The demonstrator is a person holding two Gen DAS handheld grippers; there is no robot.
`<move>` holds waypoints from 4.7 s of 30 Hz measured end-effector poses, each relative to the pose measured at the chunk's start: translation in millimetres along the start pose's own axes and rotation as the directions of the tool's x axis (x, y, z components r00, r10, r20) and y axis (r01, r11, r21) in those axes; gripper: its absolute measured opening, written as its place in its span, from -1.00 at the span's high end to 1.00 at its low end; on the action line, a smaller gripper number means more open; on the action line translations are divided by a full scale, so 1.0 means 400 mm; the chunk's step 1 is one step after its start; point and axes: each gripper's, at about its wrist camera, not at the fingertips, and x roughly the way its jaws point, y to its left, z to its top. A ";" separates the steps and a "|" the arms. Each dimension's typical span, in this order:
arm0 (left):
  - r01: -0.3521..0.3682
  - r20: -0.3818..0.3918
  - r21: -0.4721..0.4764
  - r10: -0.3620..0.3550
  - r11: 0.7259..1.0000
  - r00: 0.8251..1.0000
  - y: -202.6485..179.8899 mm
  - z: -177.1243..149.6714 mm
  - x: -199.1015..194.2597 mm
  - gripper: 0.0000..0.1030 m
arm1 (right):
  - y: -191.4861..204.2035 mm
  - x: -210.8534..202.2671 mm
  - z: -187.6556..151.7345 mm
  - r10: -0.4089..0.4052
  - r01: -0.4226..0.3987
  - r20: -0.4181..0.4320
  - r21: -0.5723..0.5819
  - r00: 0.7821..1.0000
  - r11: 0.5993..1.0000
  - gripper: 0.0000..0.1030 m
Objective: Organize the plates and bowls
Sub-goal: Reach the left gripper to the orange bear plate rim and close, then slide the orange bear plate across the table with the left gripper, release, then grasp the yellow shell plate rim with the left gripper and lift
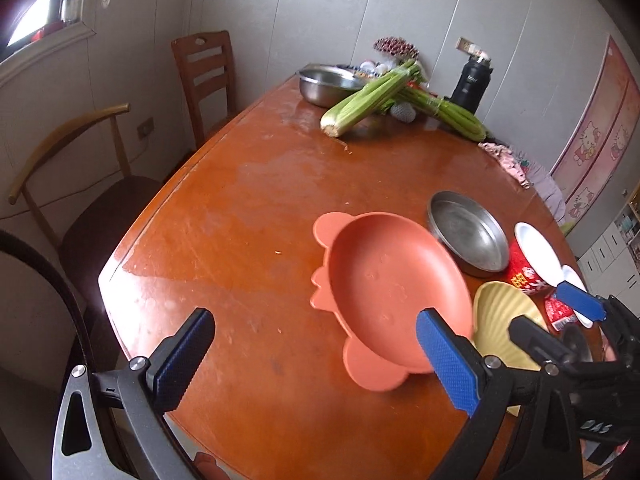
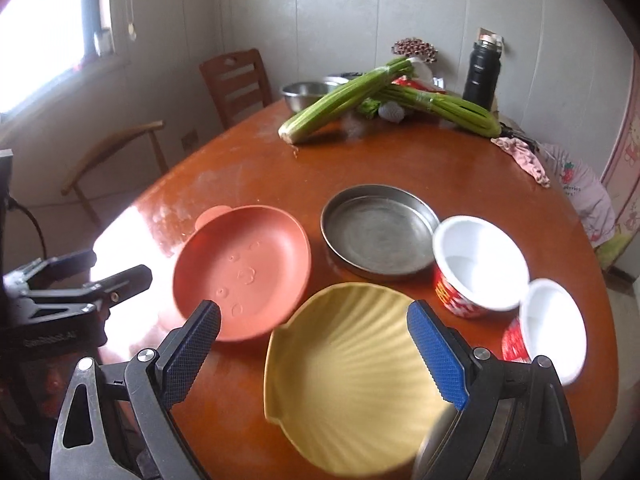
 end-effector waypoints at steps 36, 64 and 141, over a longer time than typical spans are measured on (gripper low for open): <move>0.061 -0.178 0.020 -0.057 0.998 0.982 -0.017 0.072 0.182 0.43 | 0.039 0.243 0.058 0.021 -0.020 -0.176 0.009 0.984 1.000 0.10; 0.046 -0.130 0.027 -0.043 0.999 0.991 0.043 0.185 0.269 0.43 | 0.100 0.224 0.049 0.185 -0.166 -0.185 0.111 0.965 0.980 0.07; 0.173 -0.230 0.184 -0.129 0.968 0.965 -0.348 -0.122 0.144 0.14 | -0.218 0.173 -0.072 0.043 -0.051 -0.297 -0.018 0.954 0.999 -0.10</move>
